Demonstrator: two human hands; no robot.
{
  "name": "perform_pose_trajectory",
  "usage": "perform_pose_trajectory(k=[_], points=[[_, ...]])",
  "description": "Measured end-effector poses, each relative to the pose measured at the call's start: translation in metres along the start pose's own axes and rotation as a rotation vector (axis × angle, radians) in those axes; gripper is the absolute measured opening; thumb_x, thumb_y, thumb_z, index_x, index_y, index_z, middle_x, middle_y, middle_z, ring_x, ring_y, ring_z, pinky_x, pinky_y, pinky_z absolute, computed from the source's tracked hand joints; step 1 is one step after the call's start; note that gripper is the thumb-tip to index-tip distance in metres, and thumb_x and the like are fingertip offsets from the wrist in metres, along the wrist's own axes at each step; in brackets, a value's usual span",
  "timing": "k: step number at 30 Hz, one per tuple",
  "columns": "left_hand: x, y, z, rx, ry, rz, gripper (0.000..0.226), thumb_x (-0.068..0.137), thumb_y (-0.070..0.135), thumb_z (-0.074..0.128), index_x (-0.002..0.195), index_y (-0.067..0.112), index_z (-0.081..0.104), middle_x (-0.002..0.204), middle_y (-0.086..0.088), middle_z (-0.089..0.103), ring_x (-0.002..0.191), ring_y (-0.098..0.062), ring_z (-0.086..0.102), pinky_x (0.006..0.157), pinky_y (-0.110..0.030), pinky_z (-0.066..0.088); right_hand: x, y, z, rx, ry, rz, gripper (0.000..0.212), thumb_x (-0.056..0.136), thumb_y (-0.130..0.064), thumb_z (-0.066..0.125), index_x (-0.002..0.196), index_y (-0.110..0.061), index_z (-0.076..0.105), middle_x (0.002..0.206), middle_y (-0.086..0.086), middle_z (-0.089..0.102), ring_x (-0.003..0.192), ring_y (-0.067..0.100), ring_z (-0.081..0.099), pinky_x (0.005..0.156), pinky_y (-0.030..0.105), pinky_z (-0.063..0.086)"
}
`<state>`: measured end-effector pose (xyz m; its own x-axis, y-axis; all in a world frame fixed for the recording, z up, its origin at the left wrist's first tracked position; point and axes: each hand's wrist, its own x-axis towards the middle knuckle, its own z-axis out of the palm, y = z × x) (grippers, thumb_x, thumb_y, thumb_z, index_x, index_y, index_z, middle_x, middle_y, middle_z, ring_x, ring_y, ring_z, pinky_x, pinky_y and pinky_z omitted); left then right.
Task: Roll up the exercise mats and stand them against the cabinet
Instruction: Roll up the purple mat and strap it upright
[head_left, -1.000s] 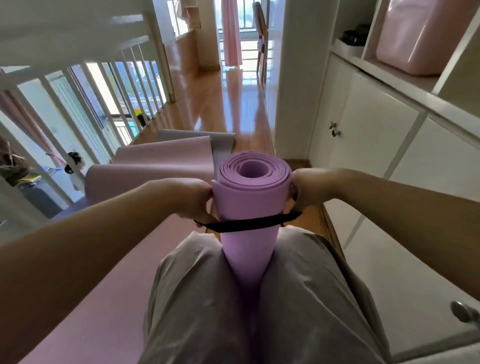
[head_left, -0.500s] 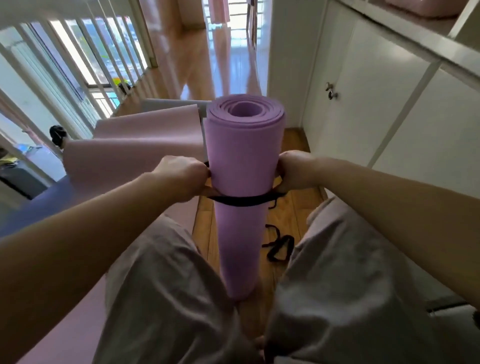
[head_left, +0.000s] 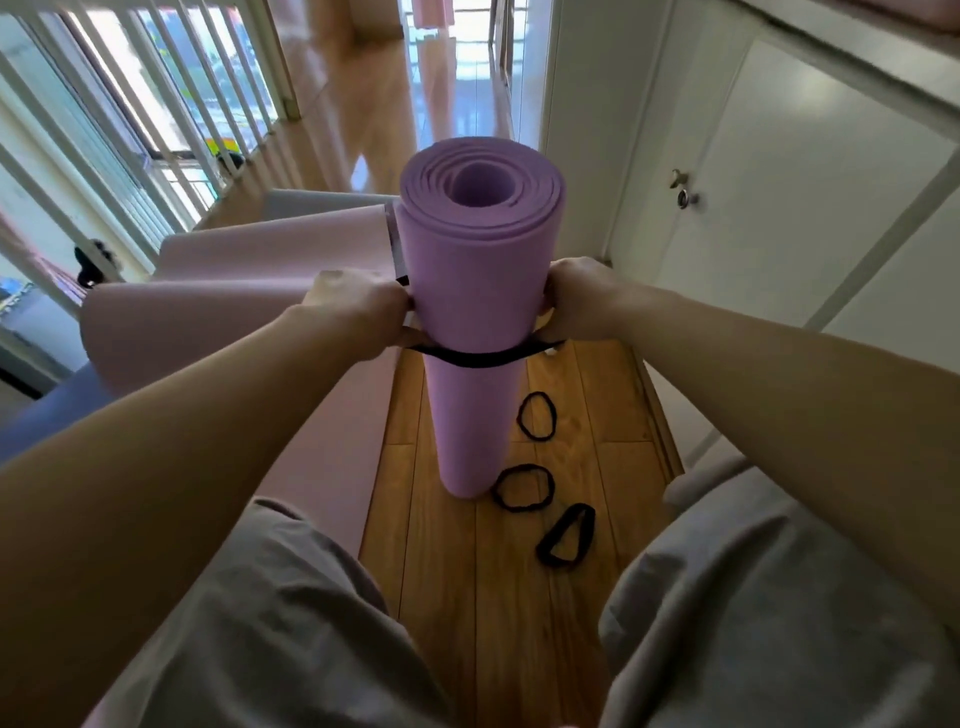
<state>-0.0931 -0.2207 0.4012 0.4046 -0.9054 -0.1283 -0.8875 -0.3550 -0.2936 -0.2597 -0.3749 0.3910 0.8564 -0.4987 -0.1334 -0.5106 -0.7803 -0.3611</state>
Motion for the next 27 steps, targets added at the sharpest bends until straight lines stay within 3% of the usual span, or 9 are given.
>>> perform_pose_trajectory(k=[3,6,11,15,20,24,27], points=[[0.015,-0.001,0.008,-0.002,-0.024,0.01,0.07,0.077,0.076,0.037,0.129,0.031,0.052,0.103,0.001,0.062,0.09,-0.019,0.056,0.064,-0.028,0.041,0.014,0.006,0.004,-0.014,-0.053,0.02,0.043,0.075,-0.027,0.078,0.111,-0.022,0.054,0.102,-0.004,0.059,0.097,0.017,0.058,0.087,0.032,0.053],[0.031,-0.008,0.02,-0.033,-0.069,0.007,0.064,0.077,0.074,0.048,0.124,0.032,0.055,0.105,0.003,0.062,0.091,-0.019,0.057,0.061,-0.026,0.042,0.025,0.005,0.009,-0.011,-0.121,0.024,0.061,0.073,-0.03,0.079,0.127,-0.021,0.051,0.108,-0.008,0.057,0.105,0.014,0.057,0.091,0.034,0.053],[0.048,-0.006,0.076,-0.075,-0.18,-0.052,0.04,0.087,0.052,0.061,0.12,0.029,0.055,0.099,0.005,0.059,0.088,-0.02,0.059,0.067,-0.03,0.052,0.043,0.012,0.04,0.018,-0.209,0.047,0.073,0.068,-0.039,0.082,0.132,-0.026,0.048,0.123,-0.006,0.06,0.115,0.016,0.056,0.094,0.038,0.051],[0.05,0.003,0.093,-0.177,-0.303,-0.053,0.071,0.071,0.078,0.053,0.121,0.027,0.052,0.1,0.004,0.059,0.089,-0.02,0.058,0.07,-0.031,0.053,0.057,0.026,0.07,-0.005,-0.283,0.064,0.069,0.073,-0.033,0.079,0.134,-0.027,0.047,0.126,-0.006,0.058,0.116,0.017,0.055,0.09,0.035,0.053],[0.061,0.012,0.112,-0.186,-0.425,-0.05,0.081,0.065,0.082,0.053,0.122,0.024,0.051,0.1,0.004,0.059,0.09,-0.019,0.057,0.073,-0.031,0.052,0.074,0.041,0.098,-0.112,-0.352,0.099,0.059,0.076,-0.03,0.076,0.129,-0.026,0.049,0.118,-0.003,0.06,0.104,0.02,0.059,0.082,0.035,0.056],[0.073,0.017,0.12,-0.194,-0.515,-0.054,0.078,0.064,0.077,0.061,0.121,0.024,0.055,0.106,0.005,0.062,0.095,-0.018,0.059,0.079,-0.028,0.052,0.08,0.043,0.111,-0.241,-0.352,0.1,0.047,0.081,-0.036,0.073,0.121,-0.022,0.053,0.106,-0.002,0.061,0.091,0.019,0.06,0.072,0.028,0.053],[0.08,0.015,0.122,-0.299,-0.572,-0.025,0.105,0.043,0.085,0.06,0.132,0.029,0.051,0.121,0.007,0.059,0.109,-0.022,0.055,0.094,-0.034,0.049,0.087,0.043,0.109,-0.196,-0.344,0.101,0.037,0.081,-0.031,0.073,0.112,-0.018,0.057,0.099,-0.002,0.061,0.086,0.017,0.06,0.075,0.029,0.055]])
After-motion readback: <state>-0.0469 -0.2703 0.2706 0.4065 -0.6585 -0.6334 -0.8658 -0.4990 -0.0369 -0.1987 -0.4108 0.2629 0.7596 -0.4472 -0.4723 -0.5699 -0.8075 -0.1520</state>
